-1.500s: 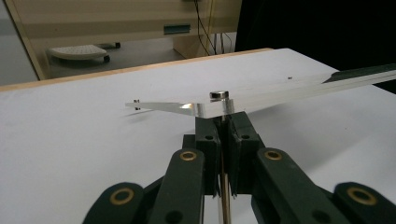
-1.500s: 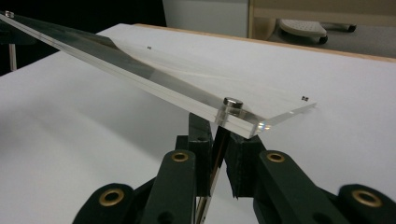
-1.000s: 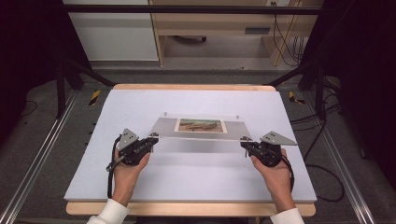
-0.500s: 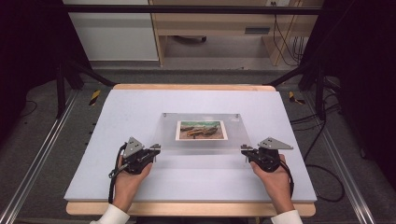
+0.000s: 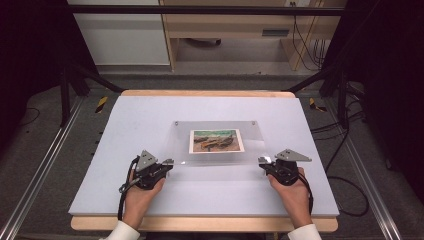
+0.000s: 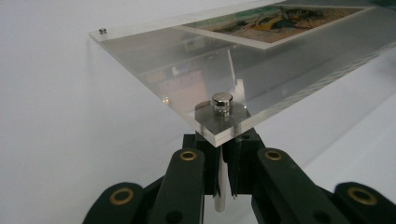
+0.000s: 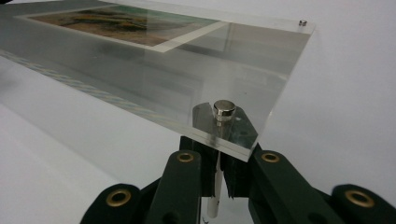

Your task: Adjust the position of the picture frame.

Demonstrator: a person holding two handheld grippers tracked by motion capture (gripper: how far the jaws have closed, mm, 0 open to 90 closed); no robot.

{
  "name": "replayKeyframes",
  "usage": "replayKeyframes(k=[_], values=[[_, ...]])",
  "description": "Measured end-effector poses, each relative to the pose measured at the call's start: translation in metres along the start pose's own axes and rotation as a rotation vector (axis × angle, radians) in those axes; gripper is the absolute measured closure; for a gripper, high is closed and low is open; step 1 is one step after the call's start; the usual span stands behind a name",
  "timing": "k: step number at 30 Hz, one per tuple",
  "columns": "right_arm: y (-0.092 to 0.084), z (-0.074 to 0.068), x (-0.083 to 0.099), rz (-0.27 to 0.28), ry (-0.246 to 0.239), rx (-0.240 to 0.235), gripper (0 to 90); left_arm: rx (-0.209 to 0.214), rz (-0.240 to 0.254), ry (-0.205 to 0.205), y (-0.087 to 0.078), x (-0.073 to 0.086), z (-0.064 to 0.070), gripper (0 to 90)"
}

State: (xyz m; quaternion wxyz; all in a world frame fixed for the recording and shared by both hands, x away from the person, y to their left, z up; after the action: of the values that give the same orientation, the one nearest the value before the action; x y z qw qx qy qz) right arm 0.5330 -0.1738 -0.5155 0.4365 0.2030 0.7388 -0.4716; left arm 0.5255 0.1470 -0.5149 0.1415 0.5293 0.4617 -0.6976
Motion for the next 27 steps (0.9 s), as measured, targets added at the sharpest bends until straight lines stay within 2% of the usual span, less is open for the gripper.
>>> replayKeyframes(k=[27], values=[[0.0101, 0.0017, 0.0087, -0.044, -0.003, 0.011, 84.6, -0.006, -0.042, 0.01, 0.0066, 0.0094, -0.0044, 83.9]])
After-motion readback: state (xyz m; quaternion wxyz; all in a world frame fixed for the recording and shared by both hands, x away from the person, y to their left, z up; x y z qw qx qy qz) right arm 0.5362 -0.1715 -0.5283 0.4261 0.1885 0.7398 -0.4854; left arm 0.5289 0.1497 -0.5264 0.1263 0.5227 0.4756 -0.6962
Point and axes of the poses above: each handheld gripper's, and its own axes: y roughly forward along the jaws, x roughly out of its underside, z roughly to its right, the point moved 10 cm from there along y, roughly forward along the jaws, and after that the axes turned 4 degrees about y, right-handed, at the moved point
